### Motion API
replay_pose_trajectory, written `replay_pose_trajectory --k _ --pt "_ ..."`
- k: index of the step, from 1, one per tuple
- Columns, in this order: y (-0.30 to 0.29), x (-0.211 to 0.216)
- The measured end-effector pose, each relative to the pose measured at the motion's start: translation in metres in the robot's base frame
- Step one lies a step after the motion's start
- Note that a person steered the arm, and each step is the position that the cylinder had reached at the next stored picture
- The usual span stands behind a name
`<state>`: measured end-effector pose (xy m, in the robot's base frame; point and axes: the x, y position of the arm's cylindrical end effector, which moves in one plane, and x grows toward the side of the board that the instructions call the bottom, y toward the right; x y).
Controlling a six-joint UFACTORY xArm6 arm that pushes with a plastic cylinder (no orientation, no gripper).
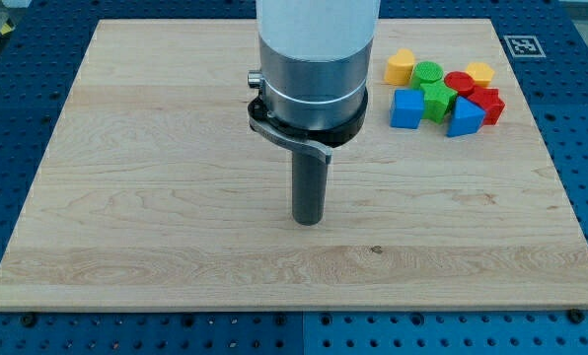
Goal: Separate the yellow heart from the group of blocks
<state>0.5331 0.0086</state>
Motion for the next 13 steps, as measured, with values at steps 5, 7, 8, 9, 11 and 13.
replay_pose_trajectory --k 5,7,8,9,11,13 --pt "0.28 -0.067" --pt "0.27 -0.148" --pt "0.27 -0.188" --pt "0.27 -0.188" --pt "0.224 -0.203" --pt "0.151 -0.218"
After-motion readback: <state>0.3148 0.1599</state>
